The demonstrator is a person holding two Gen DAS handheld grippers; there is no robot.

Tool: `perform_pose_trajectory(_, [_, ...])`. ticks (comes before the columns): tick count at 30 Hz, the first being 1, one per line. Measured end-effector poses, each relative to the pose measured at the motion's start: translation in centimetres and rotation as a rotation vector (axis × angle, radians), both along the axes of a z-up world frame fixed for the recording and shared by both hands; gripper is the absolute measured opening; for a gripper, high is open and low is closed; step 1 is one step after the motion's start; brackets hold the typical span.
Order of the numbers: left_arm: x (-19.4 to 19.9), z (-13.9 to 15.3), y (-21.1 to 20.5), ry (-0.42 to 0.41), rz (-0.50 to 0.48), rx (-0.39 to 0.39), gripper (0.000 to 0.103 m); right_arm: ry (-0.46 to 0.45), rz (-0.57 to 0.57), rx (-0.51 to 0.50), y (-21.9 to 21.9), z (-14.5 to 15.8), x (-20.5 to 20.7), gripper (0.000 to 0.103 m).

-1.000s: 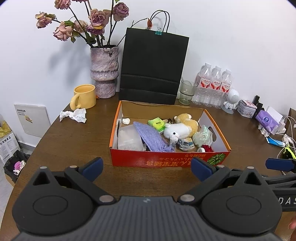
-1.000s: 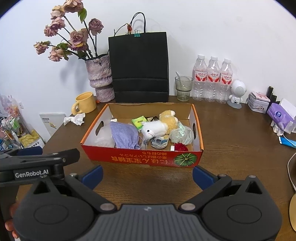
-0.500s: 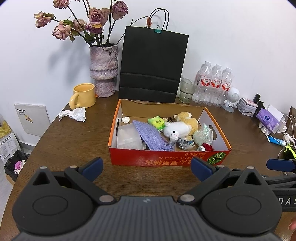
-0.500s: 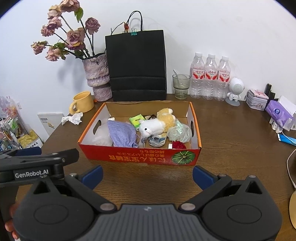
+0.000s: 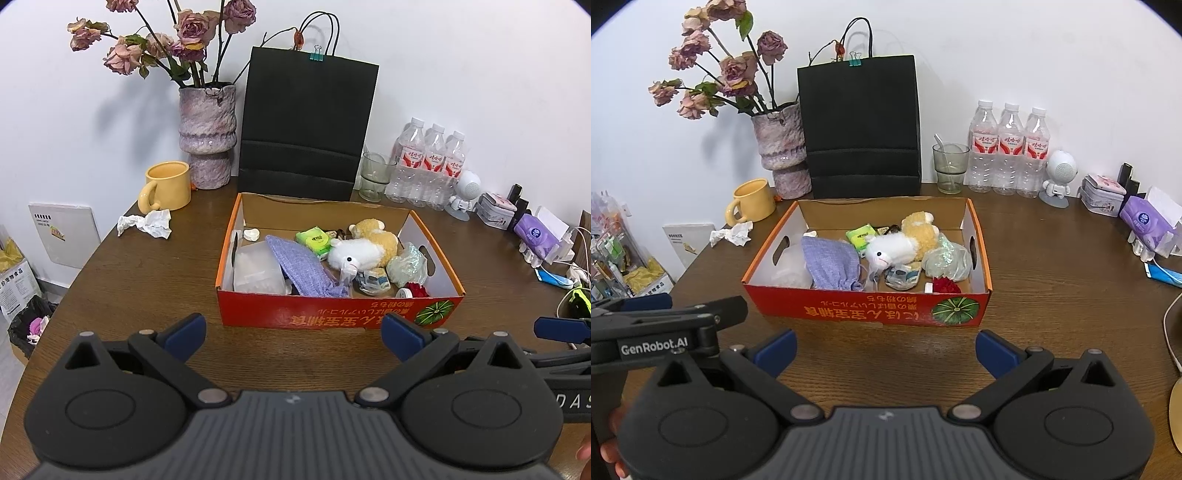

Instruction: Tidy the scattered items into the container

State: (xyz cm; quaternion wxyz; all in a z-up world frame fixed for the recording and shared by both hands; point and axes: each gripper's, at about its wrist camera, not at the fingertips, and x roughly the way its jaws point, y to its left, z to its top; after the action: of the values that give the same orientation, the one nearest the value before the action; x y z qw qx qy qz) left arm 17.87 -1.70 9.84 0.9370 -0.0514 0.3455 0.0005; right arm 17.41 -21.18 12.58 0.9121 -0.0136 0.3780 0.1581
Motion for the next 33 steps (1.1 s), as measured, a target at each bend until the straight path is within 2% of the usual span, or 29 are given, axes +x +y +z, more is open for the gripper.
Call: perform_pose_trajectory(33, [0.15, -0.16, -0.02, -0.003, 0.001, 0.004, 0.103, -0.01, -0.004, -0.007, -0.04, -0.07, 0.13, 0.103])
